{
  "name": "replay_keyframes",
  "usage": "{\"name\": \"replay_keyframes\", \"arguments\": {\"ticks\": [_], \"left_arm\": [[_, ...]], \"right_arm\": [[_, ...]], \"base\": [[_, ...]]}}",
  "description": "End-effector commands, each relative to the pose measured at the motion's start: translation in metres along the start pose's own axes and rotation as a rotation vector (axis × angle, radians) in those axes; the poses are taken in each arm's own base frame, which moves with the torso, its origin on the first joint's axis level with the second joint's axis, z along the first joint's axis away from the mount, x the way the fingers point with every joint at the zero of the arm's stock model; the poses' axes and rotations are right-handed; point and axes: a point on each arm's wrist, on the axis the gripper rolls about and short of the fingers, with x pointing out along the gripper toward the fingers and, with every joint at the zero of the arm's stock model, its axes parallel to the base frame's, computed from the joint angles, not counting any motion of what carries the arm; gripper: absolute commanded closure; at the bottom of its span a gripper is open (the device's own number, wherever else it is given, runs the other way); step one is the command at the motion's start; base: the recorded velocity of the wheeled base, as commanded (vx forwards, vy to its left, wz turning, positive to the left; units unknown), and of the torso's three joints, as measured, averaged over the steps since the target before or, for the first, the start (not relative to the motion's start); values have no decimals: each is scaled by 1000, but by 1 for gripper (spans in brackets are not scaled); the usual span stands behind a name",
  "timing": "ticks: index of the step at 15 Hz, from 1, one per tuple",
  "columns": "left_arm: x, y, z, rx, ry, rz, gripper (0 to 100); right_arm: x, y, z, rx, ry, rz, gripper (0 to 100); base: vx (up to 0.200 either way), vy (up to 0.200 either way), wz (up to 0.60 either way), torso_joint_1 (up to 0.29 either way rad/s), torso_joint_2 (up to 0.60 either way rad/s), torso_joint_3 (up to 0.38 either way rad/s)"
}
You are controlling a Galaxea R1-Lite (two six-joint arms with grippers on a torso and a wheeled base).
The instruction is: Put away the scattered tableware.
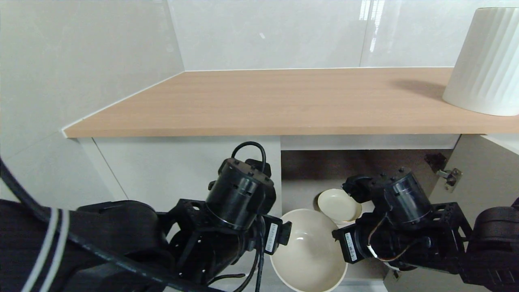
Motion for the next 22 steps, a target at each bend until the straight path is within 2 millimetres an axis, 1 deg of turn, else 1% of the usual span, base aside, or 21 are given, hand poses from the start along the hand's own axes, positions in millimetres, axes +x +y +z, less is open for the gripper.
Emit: {"name": "replay_keyframes", "arguments": {"ticks": [1,2,3,5,7,8,9,10,12,15,17,19,21,22], "left_arm": [[-34,22,13,-49,-84,1,0],[-39,25,14,-56,-96,2,0],[-41,27,15,-52,-102,3,0],[-38,26,12,-43,-90,7,0],[-34,25,11,-38,-78,11,0],[-32,25,10,-37,-72,15,0],[-29,27,11,-40,-71,22,0],[-29,28,11,-41,-69,24,0],[-28,28,10,-40,-67,25,0],[-27,27,10,-39,-64,26,0],[-25,27,9,-37,-58,28,0],[-24,26,9,-38,-58,28,0],[-19,25,7,-36,-52,30,0],[-18,25,7,-35,-50,30,0]], "right_arm": [[24,-14,-7,25,59,-74,100],[30,-18,-9,35,72,-103,100],[38,-28,-9,86,59,-158,100],[44,-41,-4,145,21,-206,100],[54,-61,3,213,-1,-294,100],[54,-61,3,213,-1,-294,100],[66,-69,7,249,-22,-369,100],[71,-73,12,266,-33,-382,100],[75,-79,20,332,-66,-394,100],[83,-95,31,369,-113,-469,100],[92,-99,35,409,-135,-485,100],[96,-106,38,426,-147,-499,100],[103,-121,45,450,-165,-523,100],[108,-125,44,453,-159,-530,100]], "base": [[0,0,0,0,0,0],[0,0,0,0,0,0],[0,0,0,0,0,0],[0,0,0,0,0,0],[0,0,0,0,0,0],[0,0,0,0,0,0],[0,0,0,0,0,0],[0,0,0,0,0,0],[0,0,0,0,0,0],[0,0,0,0,0,0],[0,0,0,0,0,0],[0,0,0,0,0,0],[0,0,0,0,0,0],[0,0,0,0,0,0]]}}
